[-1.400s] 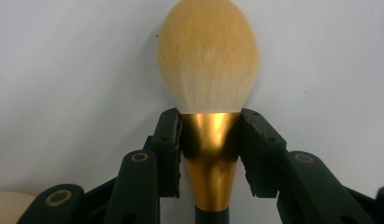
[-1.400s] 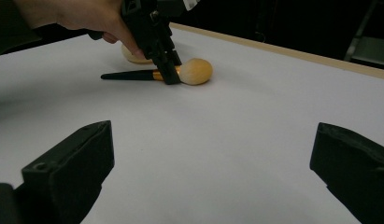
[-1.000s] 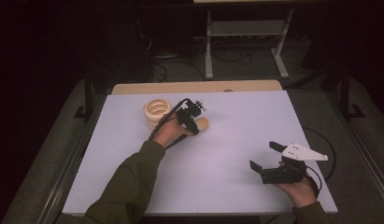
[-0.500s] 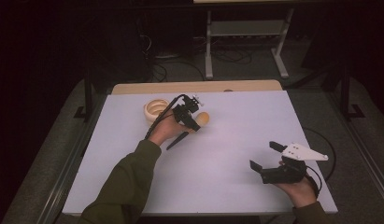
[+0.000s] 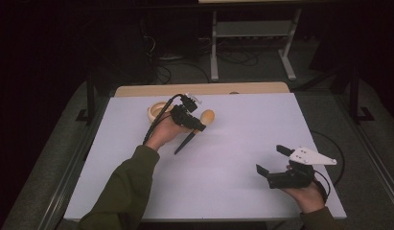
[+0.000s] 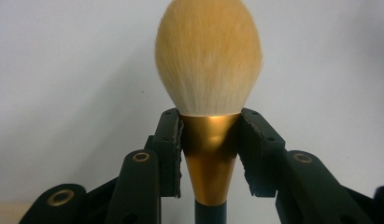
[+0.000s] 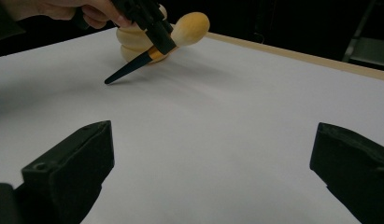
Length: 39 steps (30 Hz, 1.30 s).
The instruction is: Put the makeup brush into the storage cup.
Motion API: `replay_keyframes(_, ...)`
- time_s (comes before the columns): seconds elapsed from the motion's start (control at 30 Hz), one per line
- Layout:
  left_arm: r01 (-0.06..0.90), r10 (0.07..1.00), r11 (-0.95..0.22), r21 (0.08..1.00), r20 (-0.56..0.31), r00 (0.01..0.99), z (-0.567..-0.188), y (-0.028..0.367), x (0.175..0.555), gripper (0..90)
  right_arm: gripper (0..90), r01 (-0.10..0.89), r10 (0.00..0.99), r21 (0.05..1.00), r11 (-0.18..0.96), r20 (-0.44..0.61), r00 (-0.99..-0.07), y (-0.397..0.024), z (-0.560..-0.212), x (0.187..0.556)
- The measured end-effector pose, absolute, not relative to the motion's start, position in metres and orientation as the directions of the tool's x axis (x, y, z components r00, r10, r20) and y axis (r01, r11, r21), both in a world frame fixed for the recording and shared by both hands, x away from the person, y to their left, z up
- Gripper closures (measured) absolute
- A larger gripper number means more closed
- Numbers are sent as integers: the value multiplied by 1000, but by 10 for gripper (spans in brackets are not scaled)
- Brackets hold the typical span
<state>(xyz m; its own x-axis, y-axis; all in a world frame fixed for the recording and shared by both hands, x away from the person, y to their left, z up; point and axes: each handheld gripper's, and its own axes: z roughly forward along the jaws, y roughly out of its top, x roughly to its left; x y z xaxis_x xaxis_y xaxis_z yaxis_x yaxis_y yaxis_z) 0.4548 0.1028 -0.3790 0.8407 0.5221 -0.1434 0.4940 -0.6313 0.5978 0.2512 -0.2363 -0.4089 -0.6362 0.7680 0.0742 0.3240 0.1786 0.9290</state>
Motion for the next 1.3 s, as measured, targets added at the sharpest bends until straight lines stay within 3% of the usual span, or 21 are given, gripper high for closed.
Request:
replay_keyframes(0.37, 488, 506, -542, 684, -198, 839, -373, 114, 452, 626, 0, 321, 769, 930, 178, 72, -635, -237, -408, 251)
replay_keyframes(1.3, 415, 460, -363, 834, -226, 858, -352, 143, 448, 626, 0, 320, 769, 931, 176, 72, -635, -236, -408, 251)
